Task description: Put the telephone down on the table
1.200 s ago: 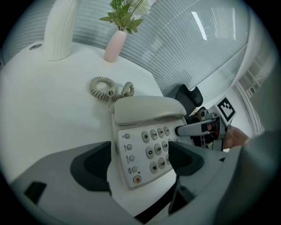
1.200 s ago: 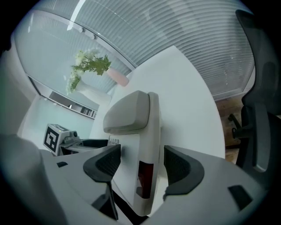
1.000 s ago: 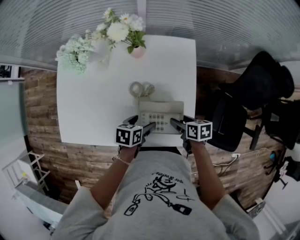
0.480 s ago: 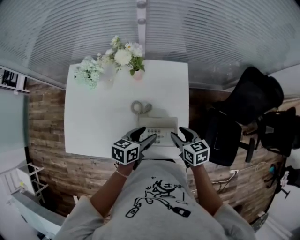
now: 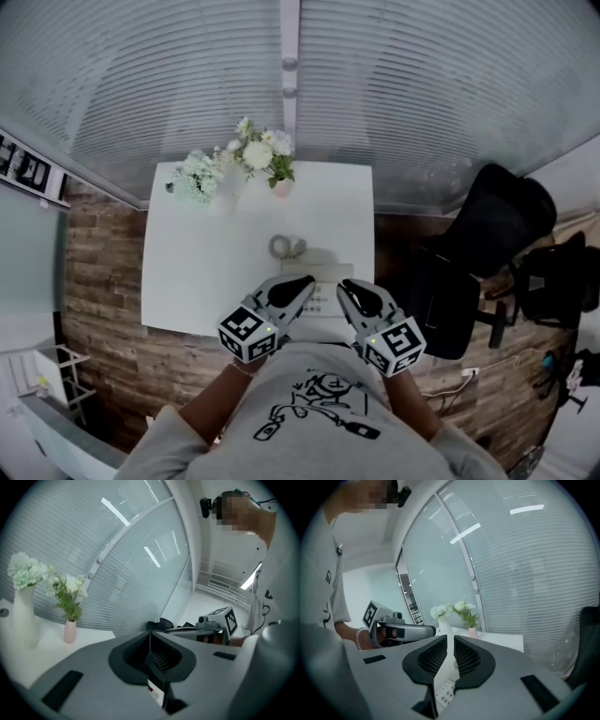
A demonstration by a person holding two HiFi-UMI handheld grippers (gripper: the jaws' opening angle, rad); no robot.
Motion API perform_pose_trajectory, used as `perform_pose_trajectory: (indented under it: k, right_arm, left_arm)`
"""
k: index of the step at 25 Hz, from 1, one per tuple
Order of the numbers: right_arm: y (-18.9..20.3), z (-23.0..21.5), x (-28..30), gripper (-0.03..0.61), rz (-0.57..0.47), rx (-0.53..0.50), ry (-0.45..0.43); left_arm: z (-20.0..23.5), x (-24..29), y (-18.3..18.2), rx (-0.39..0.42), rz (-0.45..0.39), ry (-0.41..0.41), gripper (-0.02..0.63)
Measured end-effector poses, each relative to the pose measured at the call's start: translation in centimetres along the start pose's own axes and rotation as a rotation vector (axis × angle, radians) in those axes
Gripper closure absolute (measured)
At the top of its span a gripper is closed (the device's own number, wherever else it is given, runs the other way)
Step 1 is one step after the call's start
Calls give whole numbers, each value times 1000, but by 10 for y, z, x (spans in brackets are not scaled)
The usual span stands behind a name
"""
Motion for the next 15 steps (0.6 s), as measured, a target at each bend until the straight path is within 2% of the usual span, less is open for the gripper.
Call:
perform_pose_trajectory:
  k: [6,9,15]
  right_arm:
    - [-54,19,-20,526,-127,-36,-39]
    - [-67,24,-28,531,-137,-36,-59]
    - [-77,33,-31,545,-155,-12,-83]
  left_arm:
    - [-33,-4,-41,106,-45,49,611]
    - [-46,-4,-52,149,-52,66,611]
    - [-57,-2,-59,175,-66,79,611]
Point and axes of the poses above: the fingertips, and each gripper's own axes: x forward along the fingers, z to its left, y out of its underside, the point moved 3 cm from there along -x, backward along the fingers, and after that the axes turned 11 degrees about y, right-handed, at the moved point
